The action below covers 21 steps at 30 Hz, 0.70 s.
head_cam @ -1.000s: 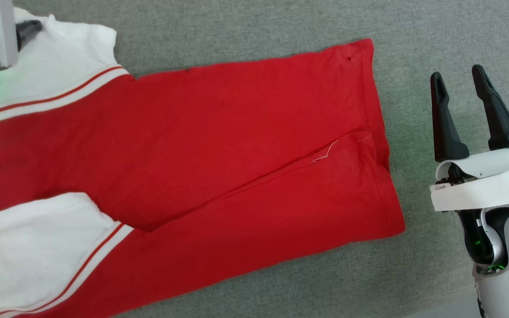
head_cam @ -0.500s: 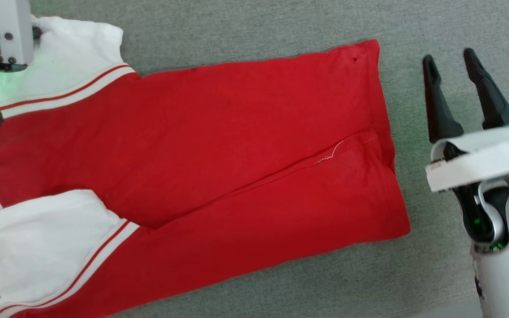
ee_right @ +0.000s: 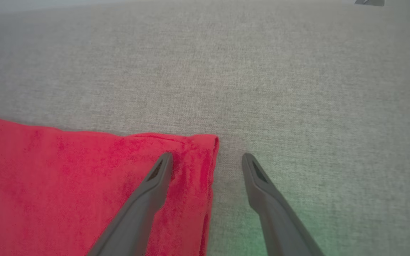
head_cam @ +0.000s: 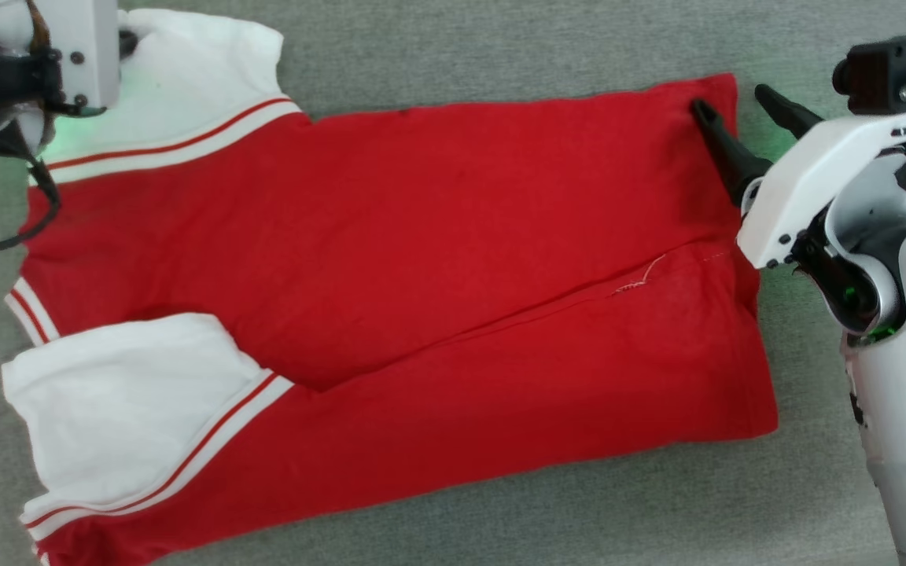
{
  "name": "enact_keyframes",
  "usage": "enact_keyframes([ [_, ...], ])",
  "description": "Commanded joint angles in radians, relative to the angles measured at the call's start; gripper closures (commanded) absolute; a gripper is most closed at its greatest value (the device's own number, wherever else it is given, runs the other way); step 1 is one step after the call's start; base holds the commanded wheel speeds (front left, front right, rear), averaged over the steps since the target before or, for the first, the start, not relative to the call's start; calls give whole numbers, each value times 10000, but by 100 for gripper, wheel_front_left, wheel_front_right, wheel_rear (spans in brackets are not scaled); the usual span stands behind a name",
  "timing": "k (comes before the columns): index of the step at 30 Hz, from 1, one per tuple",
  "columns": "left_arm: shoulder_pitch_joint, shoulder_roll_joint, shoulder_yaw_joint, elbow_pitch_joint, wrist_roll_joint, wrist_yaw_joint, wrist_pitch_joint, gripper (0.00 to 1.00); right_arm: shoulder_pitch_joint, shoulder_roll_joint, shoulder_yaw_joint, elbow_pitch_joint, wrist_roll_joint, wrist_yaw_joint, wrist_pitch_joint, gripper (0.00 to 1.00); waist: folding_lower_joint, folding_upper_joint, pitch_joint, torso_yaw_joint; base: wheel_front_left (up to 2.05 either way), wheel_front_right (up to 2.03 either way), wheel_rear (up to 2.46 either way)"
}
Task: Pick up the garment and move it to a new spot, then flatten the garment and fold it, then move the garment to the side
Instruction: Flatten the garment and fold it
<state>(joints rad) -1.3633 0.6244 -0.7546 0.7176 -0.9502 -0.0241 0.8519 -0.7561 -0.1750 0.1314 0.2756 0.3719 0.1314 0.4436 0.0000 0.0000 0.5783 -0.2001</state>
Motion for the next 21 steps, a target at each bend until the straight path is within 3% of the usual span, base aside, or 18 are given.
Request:
enact_keyframes([
  [1,274,-37,-158,195,-22,-27,61,100,-227,-6,8,33,86,-16,301,0,0,0,11,113,0,0,0],
  [5,247,-93,-153,341,-50,-101,-46,100,-355,-67,183,157,219,-16,1461,0,0,0,-18,208,0,0,0],
  [6,240,-111,-152,372,-61,-99,-66,100,-367,-64,155,186,252,-16,1732,16,0,0,-27,221,0,0,0],
  [7,234,-135,-154,403,-60,-119,-98,100,-385,-98,217,170,226,-16,2000,73,0,0,-34,237,0,0,0],
  [8,231,-152,-155,434,-58,-134,-122,100,-362,-133,256,166,217,-16,2256,100,0,0,-42,250,0,0,0],
  [21,-121,-213,-70,399,23,-551,-986,100,-81,-603,-308,-843,143,-18,2448,100,0,0,-759,688,0,0,0],
])
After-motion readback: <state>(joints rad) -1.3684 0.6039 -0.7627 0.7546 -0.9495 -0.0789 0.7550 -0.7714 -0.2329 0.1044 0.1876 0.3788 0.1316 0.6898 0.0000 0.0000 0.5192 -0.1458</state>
